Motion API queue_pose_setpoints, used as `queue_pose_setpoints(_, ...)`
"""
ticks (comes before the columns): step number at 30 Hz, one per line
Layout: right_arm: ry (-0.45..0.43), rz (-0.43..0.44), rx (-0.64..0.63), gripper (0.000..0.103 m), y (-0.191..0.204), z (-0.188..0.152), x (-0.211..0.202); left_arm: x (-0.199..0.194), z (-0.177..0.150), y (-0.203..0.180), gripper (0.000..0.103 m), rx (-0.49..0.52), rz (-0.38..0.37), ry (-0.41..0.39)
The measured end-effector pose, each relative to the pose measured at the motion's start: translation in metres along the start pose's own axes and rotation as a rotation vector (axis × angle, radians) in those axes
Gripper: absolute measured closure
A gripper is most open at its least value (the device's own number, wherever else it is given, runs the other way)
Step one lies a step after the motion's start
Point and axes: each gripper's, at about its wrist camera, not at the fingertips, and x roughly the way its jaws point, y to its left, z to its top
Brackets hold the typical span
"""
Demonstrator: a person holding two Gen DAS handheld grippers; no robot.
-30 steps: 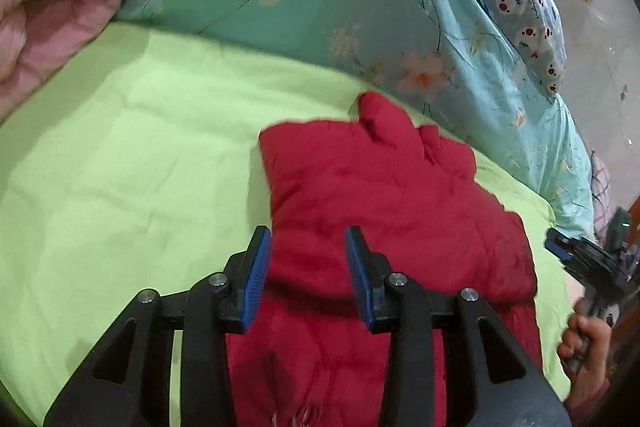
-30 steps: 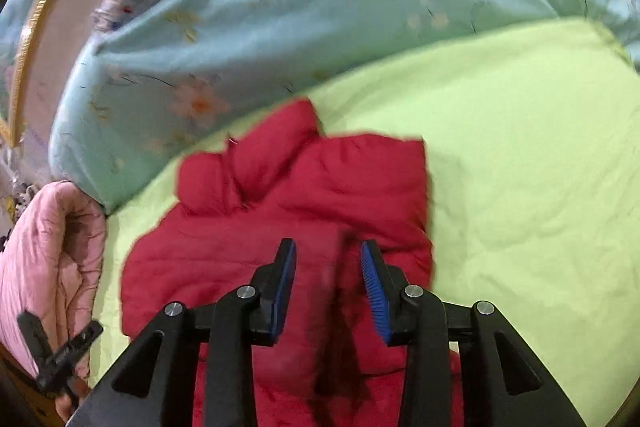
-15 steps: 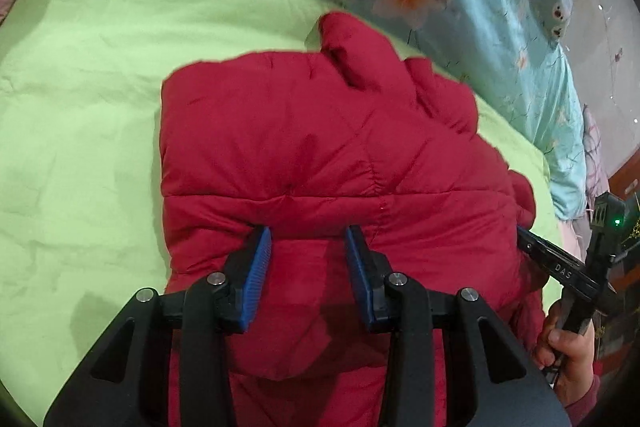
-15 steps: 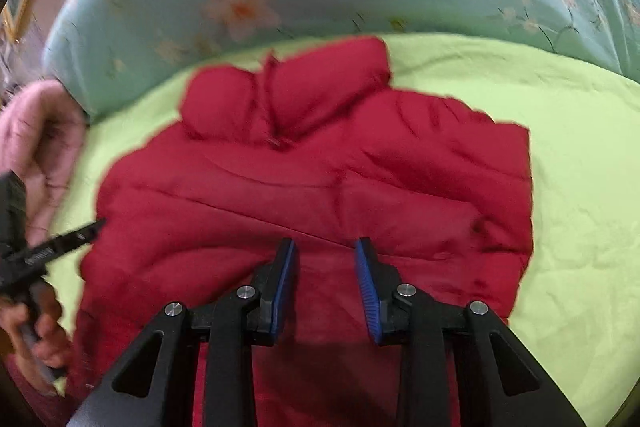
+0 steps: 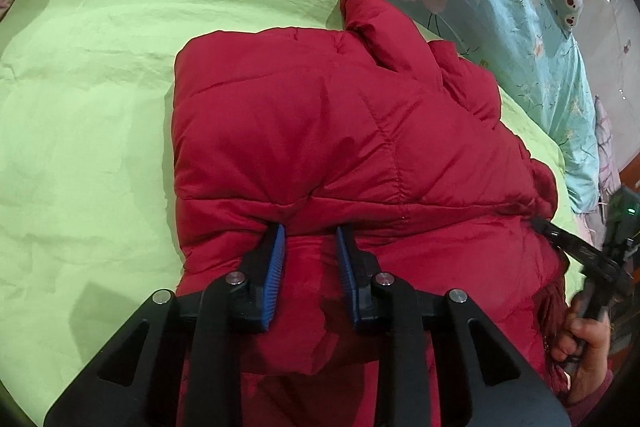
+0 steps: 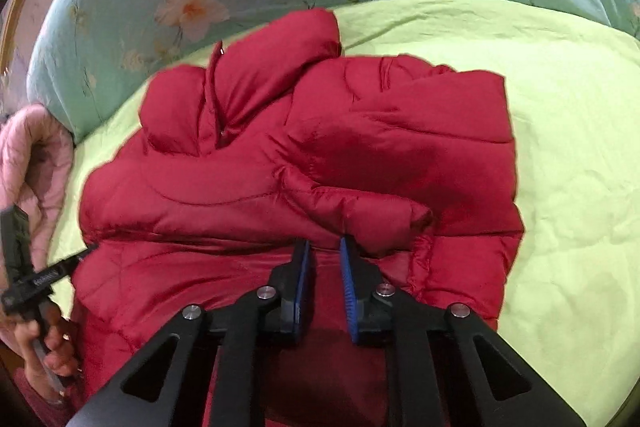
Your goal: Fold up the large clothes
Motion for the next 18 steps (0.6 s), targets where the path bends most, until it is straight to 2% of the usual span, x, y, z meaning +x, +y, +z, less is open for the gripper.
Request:
queue_pose_setpoints(1, -0.017, -0.01, -0.003, 0.087, 0.003, -0.001, -0.009, -0.001, 0.0, -0.001, 0.077, 0.005, 0.008, -0.002)
queue_pose_setpoints(2, -0.044, -0.02, -0.018, 0.081, 0.007, -0.003, -0.02, -0.001, -0.001, -0.002, 0.077, 0.008, 0.012, -0.004)
queue_pose_setpoints(4, -0.069, -0.046, -0.06, 0.081, 0.015, -0.006, -0.031, -0.001, -0.002, -0.004, 0.077, 0.013, 0.024, -0.01)
queue_pose_setpoints(8, 0.014, -0.103, -0.098, 0.086, 0.008, -0.011, -0.008, 0.0, -0.003, -0.005, 0.077, 0.015, 0.032, -0.016)
queue_pose_setpoints(18, 0.036, -0.061, -0.052, 0.088, -0.006, -0.01, 0.003, -0.003, -0.005, -0.01, 0.077, 0.043, 0.07, -0.024)
